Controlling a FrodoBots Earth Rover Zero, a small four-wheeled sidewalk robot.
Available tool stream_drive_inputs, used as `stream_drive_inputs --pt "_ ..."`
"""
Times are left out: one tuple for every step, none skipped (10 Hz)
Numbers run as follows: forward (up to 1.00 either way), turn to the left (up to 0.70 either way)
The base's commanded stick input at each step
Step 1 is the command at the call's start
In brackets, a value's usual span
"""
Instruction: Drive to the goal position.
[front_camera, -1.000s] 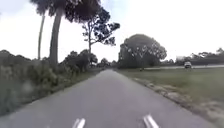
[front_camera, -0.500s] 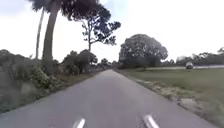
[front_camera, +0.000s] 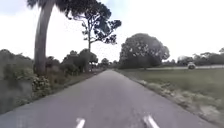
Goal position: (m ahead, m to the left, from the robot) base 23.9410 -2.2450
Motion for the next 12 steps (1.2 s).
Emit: stream_drive_inputs --pt "0.85 0.00" --pt "0.85 0.00" --pt "0.85 0.00" --pt "0.85 0.00" --pt "0.85 0.00" --pt "0.85 0.00" --pt "0.85 0.00" --pt "0.85 0.00" --pt "0.85 0.00" --pt "0.85 0.00" --pt "0.85 0.00" --pt "0.85 0.00"
